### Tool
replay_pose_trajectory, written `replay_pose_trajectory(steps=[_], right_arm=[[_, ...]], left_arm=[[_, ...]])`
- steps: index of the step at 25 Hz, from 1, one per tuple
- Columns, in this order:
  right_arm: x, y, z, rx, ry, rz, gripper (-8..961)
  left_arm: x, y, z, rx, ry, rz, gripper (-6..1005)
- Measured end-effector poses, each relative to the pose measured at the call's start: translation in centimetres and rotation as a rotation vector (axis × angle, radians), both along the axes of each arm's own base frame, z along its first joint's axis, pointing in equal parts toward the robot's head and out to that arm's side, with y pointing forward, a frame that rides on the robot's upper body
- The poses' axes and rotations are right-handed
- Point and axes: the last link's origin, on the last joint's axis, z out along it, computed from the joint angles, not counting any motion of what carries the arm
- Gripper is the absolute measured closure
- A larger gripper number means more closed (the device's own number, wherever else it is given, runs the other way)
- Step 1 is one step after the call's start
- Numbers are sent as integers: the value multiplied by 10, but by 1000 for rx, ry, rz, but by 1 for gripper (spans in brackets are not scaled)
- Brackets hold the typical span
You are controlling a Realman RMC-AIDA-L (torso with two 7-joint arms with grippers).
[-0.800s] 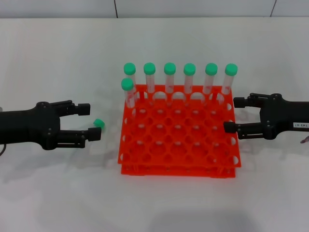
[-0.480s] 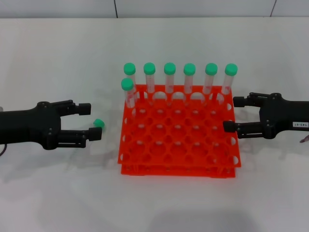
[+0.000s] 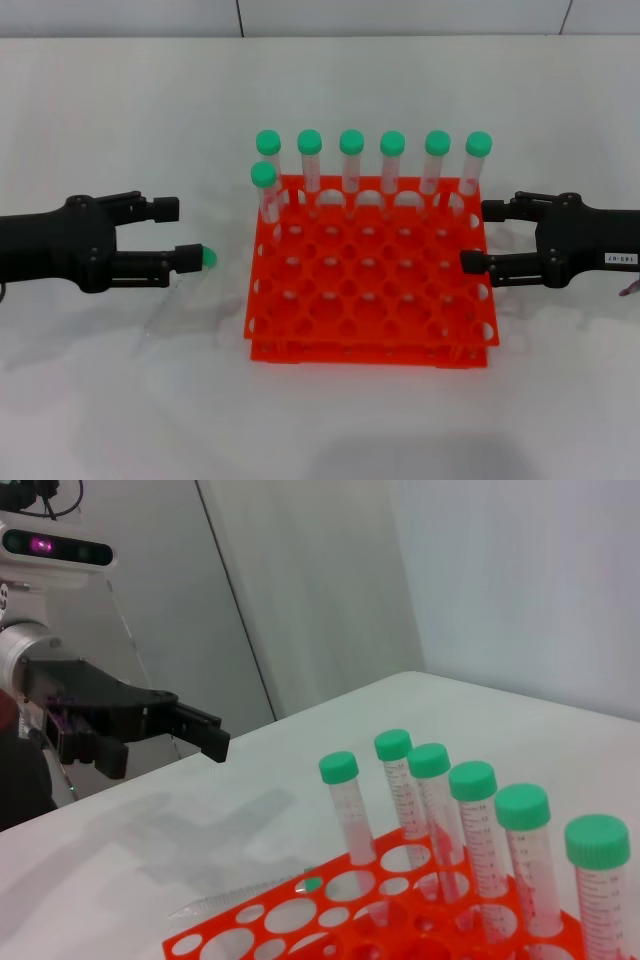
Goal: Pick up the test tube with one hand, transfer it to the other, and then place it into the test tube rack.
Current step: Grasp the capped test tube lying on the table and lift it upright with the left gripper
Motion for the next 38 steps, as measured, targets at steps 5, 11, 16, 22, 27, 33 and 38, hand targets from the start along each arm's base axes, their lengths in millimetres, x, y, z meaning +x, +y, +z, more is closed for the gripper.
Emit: replay_pose_trajectory(steps=[5, 11, 16, 22, 27, 33, 38], right_arm=[[0, -1, -1, -2, 4, -1, 95], [-1, 0, 0, 0, 5, 1, 95], [-2, 0, 0, 1, 7, 3, 95], [-4, 2, 0, 12, 19, 0, 95], [-5, 2, -1, 17, 30, -4, 95], [-6, -1, -4, 11, 42, -5, 95], [-9, -1, -6, 8, 48, 0, 96]], left_arm=[[-5, 4, 7, -8, 11, 69, 114], [-13, 8, 23, -45, 47, 174, 114], [-12, 16, 28, -124, 105, 275, 115], [-6, 29, 28, -192, 154, 375, 117], [-4, 39, 31, -256, 274, 458, 120], [-6, 47, 32, -320, 485, 501, 123], [-3, 52, 27, -344, 587, 491, 125]])
